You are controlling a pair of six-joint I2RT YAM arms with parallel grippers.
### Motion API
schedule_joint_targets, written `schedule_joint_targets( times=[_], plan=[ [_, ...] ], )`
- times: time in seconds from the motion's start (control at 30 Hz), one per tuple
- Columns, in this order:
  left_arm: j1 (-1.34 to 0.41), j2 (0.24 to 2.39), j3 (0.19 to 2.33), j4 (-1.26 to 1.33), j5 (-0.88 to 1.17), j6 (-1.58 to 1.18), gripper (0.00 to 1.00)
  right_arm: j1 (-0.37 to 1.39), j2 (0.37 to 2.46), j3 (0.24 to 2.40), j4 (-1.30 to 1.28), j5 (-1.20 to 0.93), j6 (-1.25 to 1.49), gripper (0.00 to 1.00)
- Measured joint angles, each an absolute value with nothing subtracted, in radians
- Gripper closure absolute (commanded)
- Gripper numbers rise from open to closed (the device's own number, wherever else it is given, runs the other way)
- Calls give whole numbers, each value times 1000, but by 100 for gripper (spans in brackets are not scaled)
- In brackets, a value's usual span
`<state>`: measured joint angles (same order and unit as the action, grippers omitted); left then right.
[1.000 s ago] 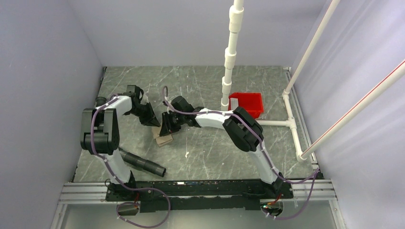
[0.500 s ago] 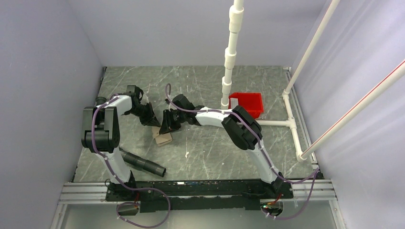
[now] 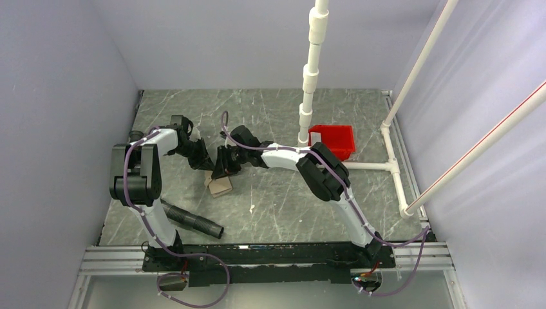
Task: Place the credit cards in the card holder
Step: Close the card holder at the center of the board.
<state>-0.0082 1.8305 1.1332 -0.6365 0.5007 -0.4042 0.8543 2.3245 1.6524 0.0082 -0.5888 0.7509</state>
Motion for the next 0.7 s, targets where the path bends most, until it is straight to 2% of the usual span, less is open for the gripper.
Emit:
schedule_joint_targets(
  times=[0.3,0.7],
  plan=[
    [-8,1831,1133,-636,500,-404,100,857,2320,1632,55,-597,752,64],
    [-8,1832,1133,-636,501,-404,100,859,2289,1598,97,-594,751,68]
  ],
)
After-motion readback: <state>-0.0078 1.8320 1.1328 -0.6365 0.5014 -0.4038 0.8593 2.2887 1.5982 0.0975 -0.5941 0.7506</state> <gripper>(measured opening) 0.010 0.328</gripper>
